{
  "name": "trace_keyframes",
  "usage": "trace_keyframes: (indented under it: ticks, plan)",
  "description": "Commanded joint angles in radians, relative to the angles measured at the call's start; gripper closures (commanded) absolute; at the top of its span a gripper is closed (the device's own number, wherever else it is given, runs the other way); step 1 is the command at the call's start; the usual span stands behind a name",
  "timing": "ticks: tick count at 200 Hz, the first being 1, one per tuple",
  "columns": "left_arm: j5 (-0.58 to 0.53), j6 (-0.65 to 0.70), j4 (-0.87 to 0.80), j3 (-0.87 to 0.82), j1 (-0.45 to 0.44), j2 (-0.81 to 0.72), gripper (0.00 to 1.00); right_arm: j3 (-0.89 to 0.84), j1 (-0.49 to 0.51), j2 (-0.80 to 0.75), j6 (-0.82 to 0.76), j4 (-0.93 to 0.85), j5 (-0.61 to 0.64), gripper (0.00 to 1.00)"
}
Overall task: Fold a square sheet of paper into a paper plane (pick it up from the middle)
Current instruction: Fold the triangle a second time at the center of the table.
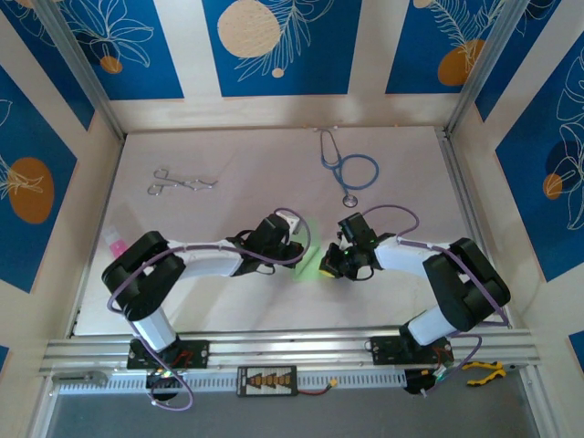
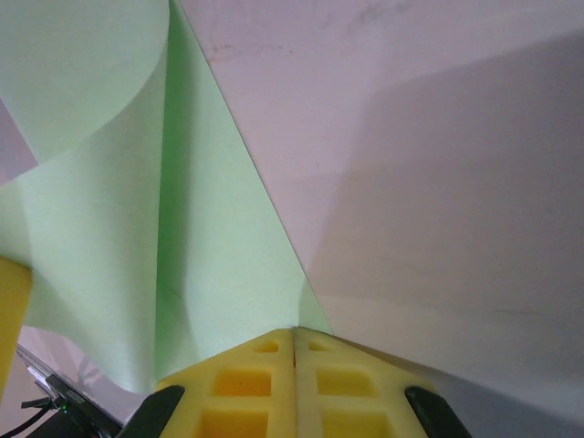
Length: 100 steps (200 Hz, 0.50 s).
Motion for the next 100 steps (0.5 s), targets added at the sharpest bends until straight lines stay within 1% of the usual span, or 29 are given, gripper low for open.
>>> trace_keyframes:
  ticks: [1,45,100]
  plan:
    - [0.006,0.025,0.028,-0.015,0.015,0.017,1.00,0.004,0.006,0.030,-0.020,-0.084,0.054,1.00]
    - [-0.010,0.041,0.023,-0.014,0.018,0.031,1.00,0.013,0.007,0.035,-0.023,-0.093,0.053,1.00]
    - [-0.018,0.021,0.045,-0.043,0.019,0.034,1.00,0.026,0.014,0.031,-0.023,-0.095,0.045,1.00]
